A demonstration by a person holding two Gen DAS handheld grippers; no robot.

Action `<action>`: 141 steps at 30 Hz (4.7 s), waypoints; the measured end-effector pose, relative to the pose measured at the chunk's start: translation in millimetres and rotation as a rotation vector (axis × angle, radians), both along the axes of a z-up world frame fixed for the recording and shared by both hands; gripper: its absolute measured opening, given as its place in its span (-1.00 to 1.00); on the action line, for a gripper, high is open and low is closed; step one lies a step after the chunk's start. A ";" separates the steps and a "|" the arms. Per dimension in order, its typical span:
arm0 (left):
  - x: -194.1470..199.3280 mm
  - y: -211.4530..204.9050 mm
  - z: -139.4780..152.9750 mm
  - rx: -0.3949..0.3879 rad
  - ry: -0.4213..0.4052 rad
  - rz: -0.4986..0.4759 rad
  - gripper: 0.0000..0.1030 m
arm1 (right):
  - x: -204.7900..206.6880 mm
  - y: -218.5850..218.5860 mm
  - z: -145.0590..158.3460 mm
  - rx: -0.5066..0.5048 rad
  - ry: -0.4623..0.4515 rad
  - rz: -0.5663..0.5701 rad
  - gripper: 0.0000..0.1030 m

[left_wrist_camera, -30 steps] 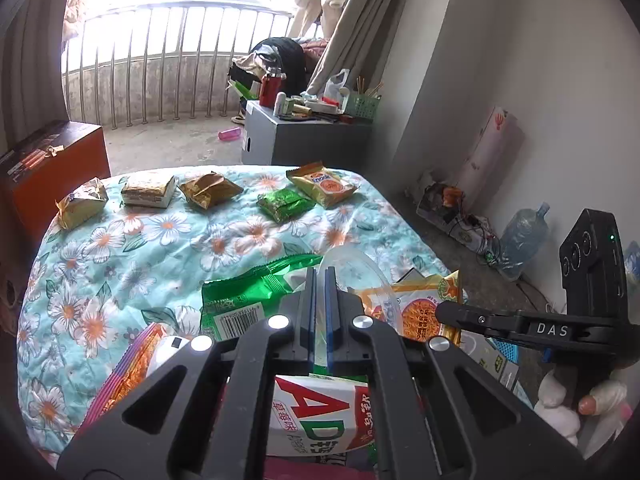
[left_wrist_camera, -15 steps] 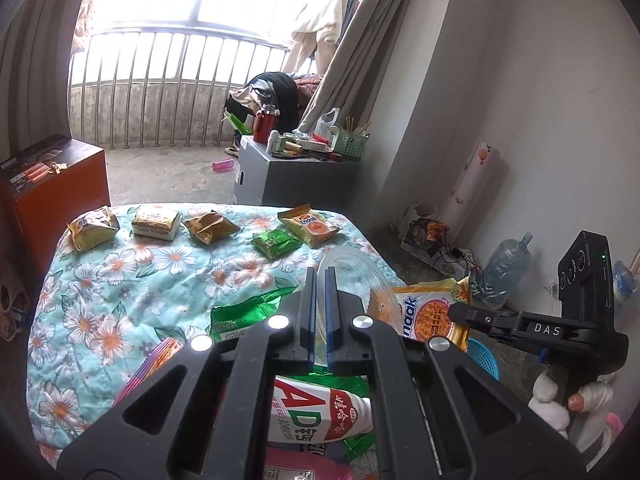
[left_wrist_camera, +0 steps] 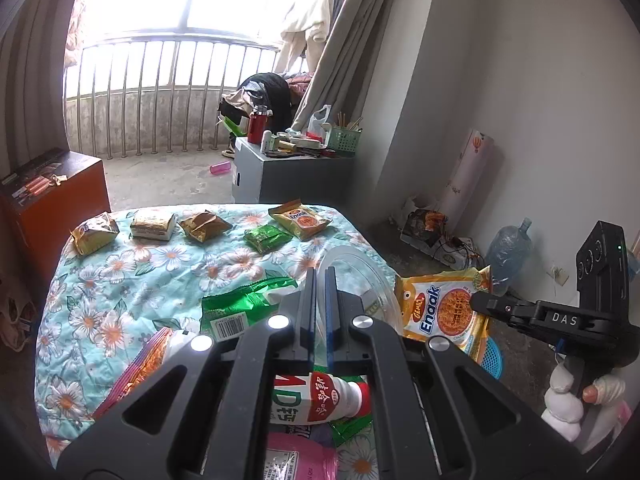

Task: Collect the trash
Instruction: 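Carry bowl and orange wrapper over the blue wastebasket and open both tools, then move both open tools back over the bed, then grasp the white AD drink bottle with the right tool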

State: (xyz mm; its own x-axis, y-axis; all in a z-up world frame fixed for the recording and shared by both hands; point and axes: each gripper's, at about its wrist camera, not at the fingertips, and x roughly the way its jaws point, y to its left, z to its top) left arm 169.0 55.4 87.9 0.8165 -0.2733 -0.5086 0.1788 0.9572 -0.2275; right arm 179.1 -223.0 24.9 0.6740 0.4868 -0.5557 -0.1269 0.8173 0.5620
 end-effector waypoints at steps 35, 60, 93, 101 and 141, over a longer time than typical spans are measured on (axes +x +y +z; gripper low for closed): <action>-34.7 -115.7 26.2 0.228 -0.113 -0.121 -0.96 | -73.0 -100.0 0.1 0.060 -0.052 -0.187 -0.83; 5.3 -297.4 15.1 0.238 -0.042 -0.521 -0.96 | -135.8 -259.0 -37.4 0.062 -0.048 -0.637 -0.84; 171.2 -566.5 -224.1 0.227 0.598 -0.669 -0.35 | -53.6 -434.6 -292.0 0.096 0.463 -0.922 -0.03; 154.1 -515.8 -145.6 0.146 0.464 -0.738 -0.13 | -69.2 -421.7 -255.4 0.016 0.368 -0.921 -0.03; -87.5 81.9 -47.8 -0.184 0.142 0.118 0.62 | -46.8 -2.3 -19.7 -0.236 -0.089 0.154 0.57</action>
State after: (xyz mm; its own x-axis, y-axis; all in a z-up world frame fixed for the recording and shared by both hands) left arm 81.5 137.4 40.1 0.7721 -0.2790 -0.5709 0.0219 0.9096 -0.4149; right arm 132.3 -225.3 5.3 0.6536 0.4510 -0.6078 -0.2994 0.8916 0.3396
